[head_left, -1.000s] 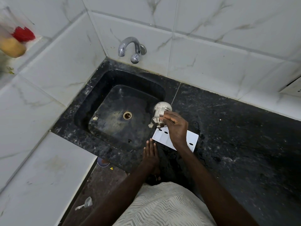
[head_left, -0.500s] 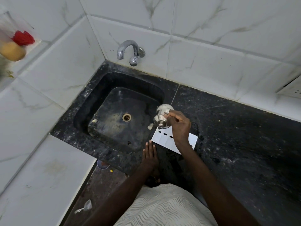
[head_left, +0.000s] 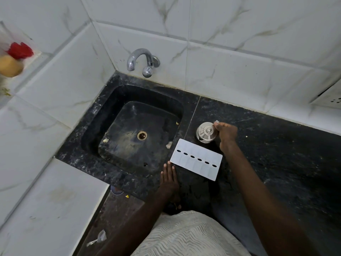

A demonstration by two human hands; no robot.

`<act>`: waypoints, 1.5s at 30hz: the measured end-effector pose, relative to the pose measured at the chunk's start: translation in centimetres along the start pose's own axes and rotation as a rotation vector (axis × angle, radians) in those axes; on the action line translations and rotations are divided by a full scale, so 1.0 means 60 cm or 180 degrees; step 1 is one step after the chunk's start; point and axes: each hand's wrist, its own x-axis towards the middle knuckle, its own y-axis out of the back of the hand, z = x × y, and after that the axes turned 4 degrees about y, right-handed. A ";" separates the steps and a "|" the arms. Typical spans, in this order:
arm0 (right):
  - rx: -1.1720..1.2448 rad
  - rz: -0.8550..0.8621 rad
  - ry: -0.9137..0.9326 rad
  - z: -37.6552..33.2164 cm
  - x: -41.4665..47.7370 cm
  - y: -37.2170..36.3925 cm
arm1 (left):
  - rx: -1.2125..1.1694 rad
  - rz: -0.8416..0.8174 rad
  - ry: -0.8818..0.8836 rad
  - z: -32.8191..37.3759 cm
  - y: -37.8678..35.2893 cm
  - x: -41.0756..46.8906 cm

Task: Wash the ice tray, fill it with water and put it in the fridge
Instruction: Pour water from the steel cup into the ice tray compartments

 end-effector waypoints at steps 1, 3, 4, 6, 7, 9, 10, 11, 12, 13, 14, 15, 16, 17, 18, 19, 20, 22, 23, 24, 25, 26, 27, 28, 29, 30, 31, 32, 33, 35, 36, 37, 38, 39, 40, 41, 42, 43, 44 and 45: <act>-0.0043 -0.0030 -0.0005 -0.005 0.005 0.003 | -0.0005 -0.0029 0.0008 0.000 0.002 0.001; -0.0116 -0.0108 0.0002 -0.013 0.015 0.006 | -0.0013 -0.0029 0.0038 0.001 0.003 0.003; -0.0129 -0.0134 0.0004 -0.013 0.020 0.006 | 0.0012 -0.0032 0.0056 0.003 0.003 0.002; -0.0185 -0.0200 -0.0023 -0.017 0.023 0.007 | 0.0020 -0.0025 0.0052 0.004 0.003 0.002; -0.0204 -0.0254 -0.0048 -0.019 0.026 0.007 | 0.0014 -0.0009 0.0043 0.005 0.003 0.002; -0.0175 -0.0304 -0.0124 -0.022 0.027 0.004 | 0.0042 0.0062 0.0023 0.004 0.004 0.000; -0.0144 -0.0324 -0.0164 -0.023 0.026 0.002 | 0.0062 0.0089 0.0011 0.004 0.004 0.000; -0.0136 -0.0373 -0.0193 -0.025 0.025 0.001 | 0.0079 0.0096 0.0001 0.004 0.004 -0.001; -0.0129 -0.0403 -0.0159 -0.028 0.023 0.001 | 0.0106 0.0111 -0.0016 0.004 0.004 -0.002; -0.0166 -0.0419 -0.0135 -0.029 0.021 0.002 | 0.0132 0.0150 -0.0038 0.004 0.004 -0.002; -0.0190 -0.0441 -0.0079 -0.028 0.020 0.003 | 0.0159 0.0197 -0.0069 0.003 0.003 -0.003; -0.0225 -0.0485 -0.0020 -0.032 0.014 0.006 | 0.0169 0.0241 -0.0104 0.000 0.002 -0.005; -0.0288 -0.0494 0.0075 -0.031 0.009 0.011 | 0.0177 0.0283 -0.0156 -0.006 0.000 -0.005; -0.0426 -0.0448 0.0186 -0.032 0.001 0.019 | 0.0172 0.0325 -0.0229 -0.012 -0.002 -0.004; -0.0632 -0.0350 0.0321 -0.027 -0.005 0.029 | 0.0125 0.0341 -0.0313 -0.020 -0.002 -0.004; -0.0912 -0.0219 0.0436 -0.020 -0.015 0.043 | -0.0020 0.0330 -0.0381 -0.028 0.002 -0.004; -0.1174 -0.0078 0.0559 -0.007 -0.026 0.058 | -0.0307 0.0345 -0.0416 -0.035 0.008 -0.005; -0.1542 0.0093 0.0712 0.034 -0.058 0.092 | -0.1124 0.0627 -0.0350 -0.045 0.024 -0.007; -0.1698 0.0117 0.0723 0.058 -0.076 0.107 | -0.1484 0.0896 -0.0221 -0.047 0.035 -0.008; -0.1877 0.0103 0.0707 0.084 -0.093 0.121 | -0.1722 0.1140 -0.0047 -0.047 0.045 -0.008; -0.2064 0.0047 0.0664 0.106 -0.110 0.132 | -0.1882 0.1305 0.0095 -0.045 0.056 -0.005; -0.2245 -0.0012 0.0623 0.128 -0.124 0.140 | -0.1975 0.1399 0.0163 -0.040 0.067 -0.002; -0.2384 -0.0039 0.0571 0.144 -0.140 0.144 | -0.2011 0.1457 0.0167 -0.035 0.079 0.002; -0.2434 -0.0043 0.0529 0.156 -0.154 0.146 | -0.2014 0.1507 0.0123 -0.029 0.090 0.005; -0.2413 -0.0055 0.0501 0.162 -0.168 0.146 | -0.2023 0.1544 0.0065 -0.021 0.102 0.008; -0.2362 -0.0097 0.0518 0.168 -0.178 0.144 | -0.2058 0.1551 0.0011 -0.013 0.112 0.009; -0.2300 -0.0175 0.0528 0.170 -0.187 0.143 | -0.2102 0.1548 -0.0037 -0.006 0.120 0.011; -0.2256 -0.0264 0.0539 0.172 -0.192 0.142 | -0.2131 0.1522 -0.0053 -0.001 0.126 0.013; -0.2238 -0.0326 0.0535 0.172 -0.197 0.142 | -0.2152 0.1508 -0.0038 0.003 0.129 0.012; -0.2177 -0.0336 0.0532 0.173 -0.202 0.146 | -0.2260 0.1513 0.0069 0.003 0.132 0.013; -0.2123 -0.0316 0.0522 0.174 -0.204 0.149 | -0.2375 0.1477 0.0163 0.000 0.131 0.012; -0.2061 -0.0304 0.0498 0.174 -0.207 0.153 | -0.2517 0.1404 0.0251 -0.004 0.129 0.011; -0.1997 -0.0305 0.0480 0.177 -0.210 0.157 | -0.2660 0.1326 0.0318 -0.010 0.126 0.009; -0.1960 -0.0316 0.0464 0.179 -0.214 0.161 | -0.2792 0.1271 0.0357 -0.015 0.123 0.005; -0.1958 -0.0326 0.0461 0.181 -0.218 0.164 | -0.2915 0.1220 0.0369 -0.021 0.119 0.001; -0.1973 -0.0338 0.0469 0.183 -0.222 0.167 | -0.3031 0.1169 0.0371 -0.026 0.114 -0.005; -0.1969 -0.0356 0.0486 0.184 -0.226 0.169 | -0.3135 0.1125 0.0387 -0.032 0.107 -0.011; -0.1944 -0.0379 0.0496 0.185 -0.230 0.171 | -0.3232 0.1102 0.0415 -0.038 0.099 -0.018; -0.1923 -0.0411 0.0503 0.185 -0.235 0.171 | -0.3342 0.1091 0.0444 -0.043 0.092 -0.026; -0.1918 -0.0446 0.0508 0.184 -0.240 0.170 | -0.3485 0.1066 0.0483 -0.049 0.085 -0.034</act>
